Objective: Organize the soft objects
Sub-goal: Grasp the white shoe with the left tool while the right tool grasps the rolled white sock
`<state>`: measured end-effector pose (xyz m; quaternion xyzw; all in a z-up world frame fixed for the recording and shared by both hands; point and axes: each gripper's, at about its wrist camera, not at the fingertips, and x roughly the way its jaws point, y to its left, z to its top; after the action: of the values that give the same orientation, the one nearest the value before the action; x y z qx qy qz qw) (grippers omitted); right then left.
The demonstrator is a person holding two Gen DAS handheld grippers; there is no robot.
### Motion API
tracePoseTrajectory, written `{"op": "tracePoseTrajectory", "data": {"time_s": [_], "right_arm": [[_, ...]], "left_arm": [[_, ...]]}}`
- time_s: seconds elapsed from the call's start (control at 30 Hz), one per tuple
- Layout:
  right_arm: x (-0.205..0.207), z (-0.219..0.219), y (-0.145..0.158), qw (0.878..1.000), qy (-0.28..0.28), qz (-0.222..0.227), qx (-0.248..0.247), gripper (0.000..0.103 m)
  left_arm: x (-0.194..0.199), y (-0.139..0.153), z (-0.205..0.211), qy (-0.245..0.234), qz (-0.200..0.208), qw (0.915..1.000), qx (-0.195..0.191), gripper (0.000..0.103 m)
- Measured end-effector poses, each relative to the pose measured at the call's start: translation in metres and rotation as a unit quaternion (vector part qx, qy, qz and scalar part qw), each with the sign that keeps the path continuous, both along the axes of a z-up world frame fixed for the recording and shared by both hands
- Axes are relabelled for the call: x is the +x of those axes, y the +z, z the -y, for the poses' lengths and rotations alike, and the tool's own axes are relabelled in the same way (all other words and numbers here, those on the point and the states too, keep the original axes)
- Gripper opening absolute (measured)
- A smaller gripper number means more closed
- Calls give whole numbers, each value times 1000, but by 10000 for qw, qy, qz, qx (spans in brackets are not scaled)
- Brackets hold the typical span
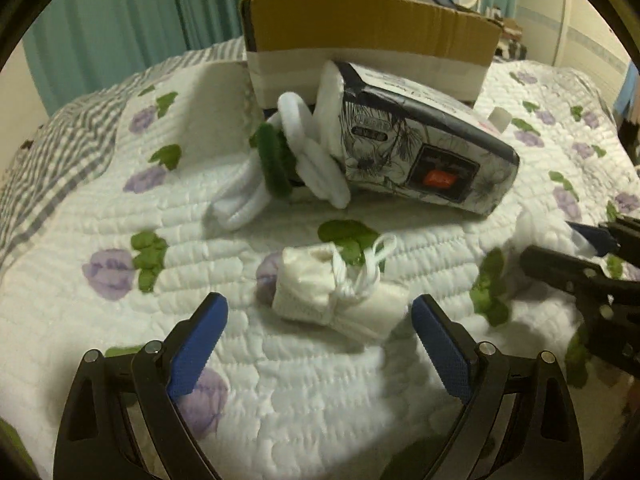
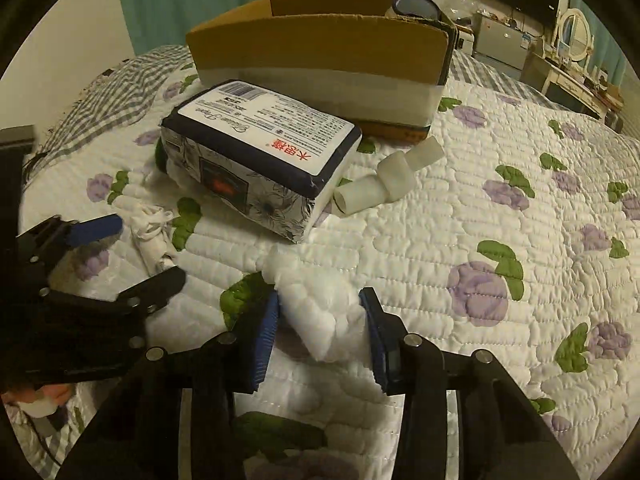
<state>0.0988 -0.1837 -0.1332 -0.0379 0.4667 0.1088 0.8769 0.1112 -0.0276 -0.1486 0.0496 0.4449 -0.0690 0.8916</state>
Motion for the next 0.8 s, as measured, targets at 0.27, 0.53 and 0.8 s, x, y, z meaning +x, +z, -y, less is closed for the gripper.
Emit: {"op": "tracePoseTrajectory", "data": {"time_s": [0.27,0.53,0.8], "right_arm": [[-2,1,4,10000,-38,41,56,40],[-8,7,13,9996,-86,210,148,40],[-29,12,52,9976,-45,611,314,40]], "left_arm": [[7,-1,6,-251,66,9996,-121,61],[-6,9,4,-327,90,9991,-270,57],[-38,53,-3,-241,324,9980,-480,57]]}}
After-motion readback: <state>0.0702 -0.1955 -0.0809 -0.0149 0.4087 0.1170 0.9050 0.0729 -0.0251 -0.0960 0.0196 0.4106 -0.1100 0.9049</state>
